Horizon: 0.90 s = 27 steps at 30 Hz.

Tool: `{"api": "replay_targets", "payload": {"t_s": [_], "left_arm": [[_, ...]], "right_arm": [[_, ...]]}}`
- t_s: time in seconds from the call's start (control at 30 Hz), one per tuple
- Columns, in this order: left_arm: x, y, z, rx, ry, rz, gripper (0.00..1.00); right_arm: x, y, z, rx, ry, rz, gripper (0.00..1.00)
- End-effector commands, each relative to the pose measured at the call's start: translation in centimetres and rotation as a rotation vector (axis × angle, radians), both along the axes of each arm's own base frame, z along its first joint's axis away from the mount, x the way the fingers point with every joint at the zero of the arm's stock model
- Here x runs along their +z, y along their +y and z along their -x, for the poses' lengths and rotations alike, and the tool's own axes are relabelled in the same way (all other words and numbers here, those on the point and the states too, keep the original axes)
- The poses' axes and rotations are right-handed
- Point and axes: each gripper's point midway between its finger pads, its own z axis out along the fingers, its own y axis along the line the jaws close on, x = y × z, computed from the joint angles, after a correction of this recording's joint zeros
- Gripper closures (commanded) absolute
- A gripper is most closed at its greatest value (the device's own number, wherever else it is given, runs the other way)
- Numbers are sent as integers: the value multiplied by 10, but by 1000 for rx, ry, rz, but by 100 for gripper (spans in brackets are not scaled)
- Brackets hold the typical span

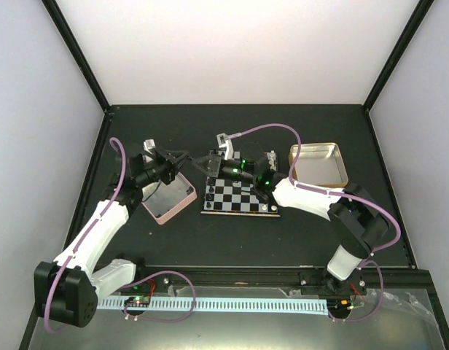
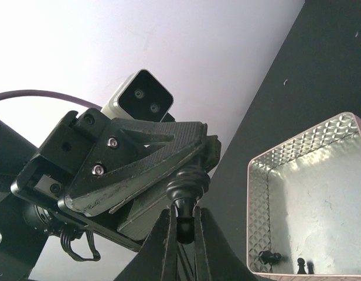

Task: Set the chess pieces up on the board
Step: Pick up the chess piece from the storage box, then place the chess piece on the chessboard.

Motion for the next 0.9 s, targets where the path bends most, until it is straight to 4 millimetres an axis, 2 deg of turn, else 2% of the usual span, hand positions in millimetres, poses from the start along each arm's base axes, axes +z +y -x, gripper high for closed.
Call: {"api": "replay_targets", "payload": {"t_s": [0.0, 0.13, 0.27, 0.33, 0.43, 0.6, 0.7, 0.87], "left_arm": [[2, -1, 1, -11, 1, 23, 99], [-1, 0, 2, -9, 3, 8, 99], [-5, 12, 0, 24, -35, -91, 99], [-10, 24, 0, 55, -51, -194, 99], [-19, 45, 4, 93, -97, -392, 98], [-13, 64, 8, 74, -284, -683, 98], [-1, 67, 13, 38, -397, -804, 99], [24, 66, 18, -25, -554, -952, 98]], "right_arm": [[38, -1, 1, -10, -74, -64, 99], [37, -3, 2, -5, -85, -38, 99], [12, -11, 5, 4, -55, 107, 99], [-9, -22, 4, 8, -13, 221, 99], [-52, -49, 2, 6, 71, 428, 99], [-118, -99, 5, 26, 149, 811, 99], [-144, -121, 3, 45, 165, 993, 99], [-174, -133, 4, 136, 213, 1174, 98]]}}
